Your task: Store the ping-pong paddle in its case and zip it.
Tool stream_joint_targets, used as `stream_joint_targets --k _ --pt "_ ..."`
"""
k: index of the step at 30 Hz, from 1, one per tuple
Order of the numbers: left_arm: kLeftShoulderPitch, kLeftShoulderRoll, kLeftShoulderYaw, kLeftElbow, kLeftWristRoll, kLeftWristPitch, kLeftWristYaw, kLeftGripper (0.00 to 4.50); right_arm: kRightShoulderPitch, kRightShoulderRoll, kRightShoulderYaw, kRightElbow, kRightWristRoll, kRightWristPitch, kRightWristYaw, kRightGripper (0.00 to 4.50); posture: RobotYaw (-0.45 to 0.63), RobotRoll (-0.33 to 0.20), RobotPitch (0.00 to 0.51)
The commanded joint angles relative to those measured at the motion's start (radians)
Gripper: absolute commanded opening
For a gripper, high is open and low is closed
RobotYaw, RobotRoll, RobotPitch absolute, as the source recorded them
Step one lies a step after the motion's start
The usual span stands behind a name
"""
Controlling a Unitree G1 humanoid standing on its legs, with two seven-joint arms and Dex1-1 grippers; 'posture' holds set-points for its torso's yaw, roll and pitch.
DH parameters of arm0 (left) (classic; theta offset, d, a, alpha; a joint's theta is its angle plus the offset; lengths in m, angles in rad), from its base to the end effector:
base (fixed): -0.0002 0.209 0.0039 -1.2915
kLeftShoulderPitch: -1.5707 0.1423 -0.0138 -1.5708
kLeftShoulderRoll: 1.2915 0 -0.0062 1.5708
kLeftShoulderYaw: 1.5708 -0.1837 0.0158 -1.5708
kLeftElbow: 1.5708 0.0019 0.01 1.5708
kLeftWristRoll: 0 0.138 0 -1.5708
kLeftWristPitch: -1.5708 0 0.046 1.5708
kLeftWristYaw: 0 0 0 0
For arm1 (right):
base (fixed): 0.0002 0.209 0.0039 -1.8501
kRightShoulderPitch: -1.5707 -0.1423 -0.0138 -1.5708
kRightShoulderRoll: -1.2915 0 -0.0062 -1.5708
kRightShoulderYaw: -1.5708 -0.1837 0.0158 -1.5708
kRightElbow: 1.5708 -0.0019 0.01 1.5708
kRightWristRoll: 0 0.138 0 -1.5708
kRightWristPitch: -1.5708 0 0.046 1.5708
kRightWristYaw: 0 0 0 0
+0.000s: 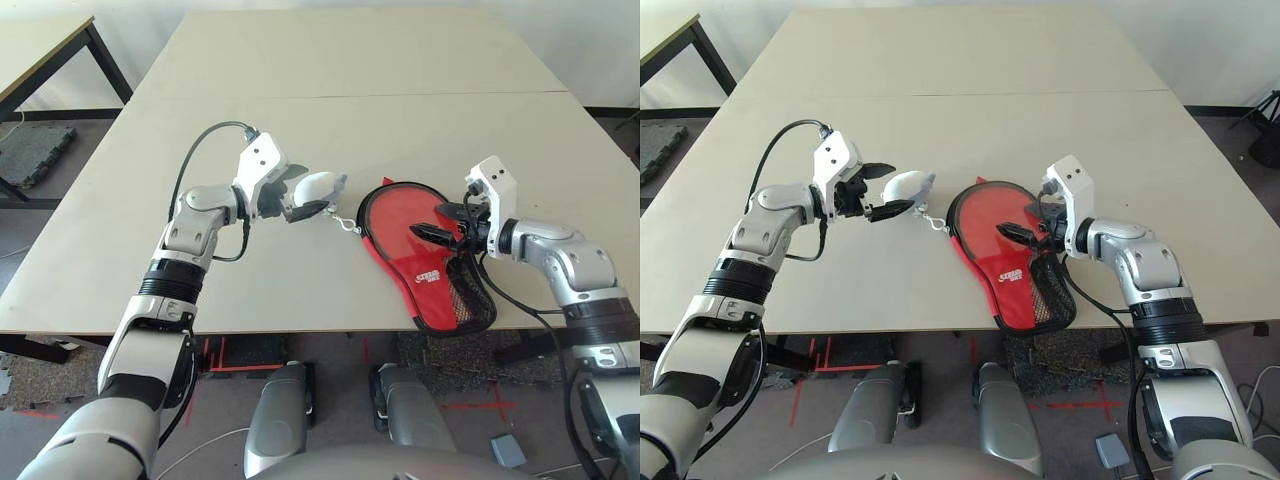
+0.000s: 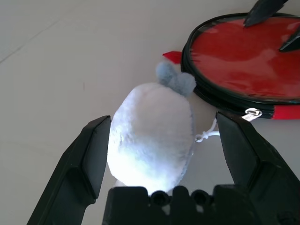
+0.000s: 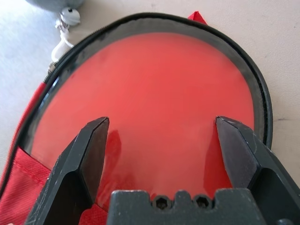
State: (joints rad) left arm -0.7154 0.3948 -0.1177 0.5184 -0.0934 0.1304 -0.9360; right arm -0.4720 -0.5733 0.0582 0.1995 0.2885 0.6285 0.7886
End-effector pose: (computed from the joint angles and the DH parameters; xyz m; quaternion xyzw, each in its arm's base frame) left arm 0.3275 0.1898 0.1400 0.1675 0.0553 -0.4623 0.8690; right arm 0.2820 -0.2393 0.1222 -0.0617 0.2194 0.3473 0.9096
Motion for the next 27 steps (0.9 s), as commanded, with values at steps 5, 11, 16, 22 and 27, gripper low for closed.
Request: stream_joint_targets --k 5,11,16,22,27 --pt "-0.037 -0.027 -0.08 0.104 0.124 -0.097 0.086 4.5 0.018 0.017 0.028 0.039 -0.028 0.029 -0.007 4.48 0.1 0.0 0.13" --pt "-0.074 -0.045 -0.089 0.179 0.183 -0.126 0.183 4.32 0.033 0.027 0.025 0.015 -0.029 0.042 -0.01 4.5 0.09 0.0 0.134" --pt "-0.141 -0.043 -0.063 0.264 0.201 -0.154 0.277 2.69 0.044 0.027 0.019 -0.001 -0.025 0.049 -0.011 4.5 0.09 0.0 0.133" --pt "-0.214 -0.058 -0.05 0.352 0.197 -0.191 0.318 0.62 0.041 0.034 0.018 0.002 -0.027 0.047 -0.017 4.5 0.09 0.0 0.129" --pt "-0.267 -0.092 -0.054 0.418 0.209 -0.219 0.334 0.21 0.047 0.036 0.021 0.001 -0.029 0.046 -0.019 4.5 0.09 0.0 0.129"
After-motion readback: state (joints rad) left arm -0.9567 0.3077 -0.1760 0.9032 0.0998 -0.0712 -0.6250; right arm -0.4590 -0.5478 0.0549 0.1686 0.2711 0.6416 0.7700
